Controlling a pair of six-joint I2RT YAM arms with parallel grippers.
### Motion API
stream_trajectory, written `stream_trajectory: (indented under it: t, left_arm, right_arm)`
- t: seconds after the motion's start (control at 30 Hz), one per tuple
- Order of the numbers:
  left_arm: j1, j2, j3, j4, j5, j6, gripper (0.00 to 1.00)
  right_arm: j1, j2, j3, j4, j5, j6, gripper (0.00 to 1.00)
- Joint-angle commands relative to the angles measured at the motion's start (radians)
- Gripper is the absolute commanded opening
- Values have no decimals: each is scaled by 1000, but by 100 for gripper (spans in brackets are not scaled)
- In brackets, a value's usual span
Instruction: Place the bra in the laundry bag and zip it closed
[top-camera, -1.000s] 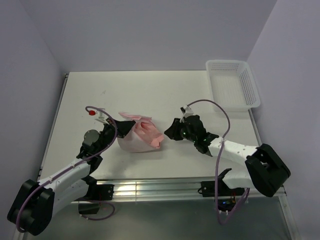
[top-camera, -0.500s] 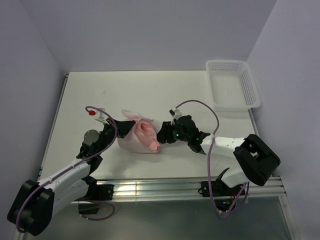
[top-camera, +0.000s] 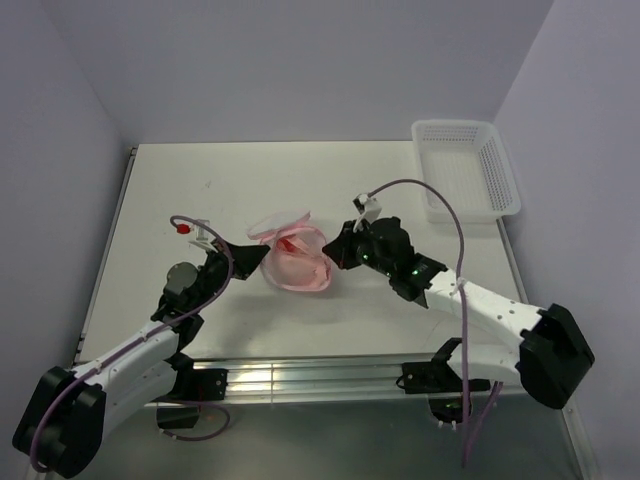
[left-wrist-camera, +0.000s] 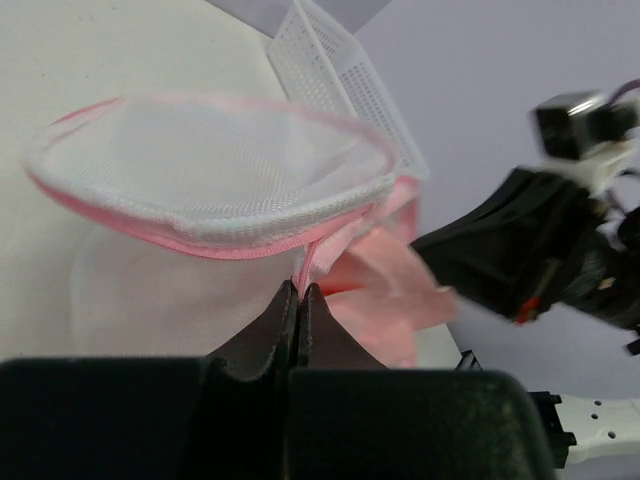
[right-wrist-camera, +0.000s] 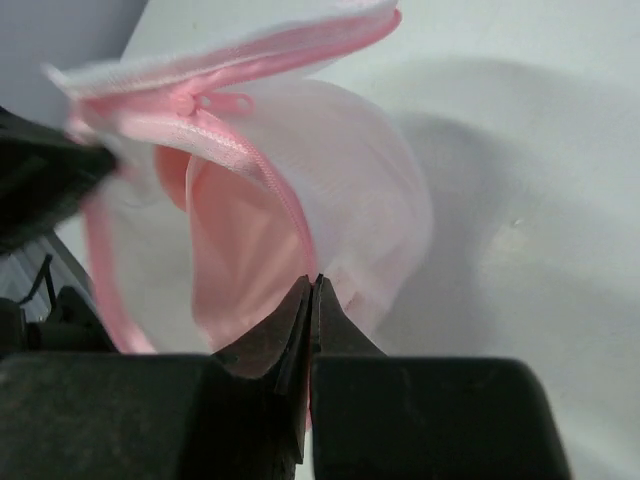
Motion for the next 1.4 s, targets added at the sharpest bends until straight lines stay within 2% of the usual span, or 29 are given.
stream_trajectory:
  t: [0.0, 0.07, 0.13, 0.2, 0.3, 0.37, 0.47, 0.57, 0.6, 0.67, 0.77, 0.8, 0.9, 0.93, 1.03, 1.1, 1.23, 1.37]
  left_arm:
    - [-3, -7, -21, 29, 0, 19, 0]
    - [-3, -4, -35, 32, 1, 26, 0]
    - [-5, 3, -43, 24, 10, 32, 0]
    - [-3, 4, -50, 16, 17, 35, 0]
    - [-6, -16, -61, -5, 29, 31, 0]
    - [-8, -49, -66, -25, 27, 11, 0]
    - [-10, -80, -57, -63, 24, -1, 0]
    - [-11, -96, -64, -74, 20, -11, 0]
    - [-11, -86, -69, -74, 17, -14, 0]
    - [-14, -74, -75, -54, 47, -38, 0]
    - [-45, -70, -72, -62, 38, -40, 2]
    - [-51, -70, -74, -71, 8, -35, 5]
    - [-52, -53, -77, -73, -23, -35, 39]
    - [-51, -50, -75, -80, -28, -34, 66]
    - [-51, -65, -55, -134, -66, -31, 94]
    - [-49, -82, -41, -161, -95, -38, 99]
    - [-46, -89, -38, -226, -140, -115, 99]
    - [7, -48, -73, -194, -143, -224, 99]
  right_arm:
    - [16, -117, 154, -183, 115, -95, 0]
    - [38, -151, 206, -275, 141, -109, 0]
    - [47, -124, 232, -315, 100, -115, 0]
    - [47, -8, 260, -370, 109, -127, 0]
    - [33, 52, 259, -385, 167, -143, 0]
    - [1, 78, 226, -324, 137, -137, 0]
    - [-31, 189, 288, -412, 106, -167, 0]
    - [-34, 158, 228, -316, 100, -146, 0]
    - [-40, 175, 232, -319, 97, -149, 0]
    - [-48, 210, 307, -431, 117, -166, 0]
    - [-42, 123, 294, -376, 96, -164, 0]
    - [-45, 122, 301, -375, 92, -170, 0]
    - [-56, 222, 378, -460, 92, -221, 0]
    - [-56, 241, 392, -472, 89, -239, 0]
    - [-56, 244, 369, -402, 59, -253, 0]
    - [-56, 249, 380, -402, 72, -261, 0]
    - [-57, 237, 366, -369, 72, -264, 0]
    - [-59, 197, 279, -268, 10, -266, 0]
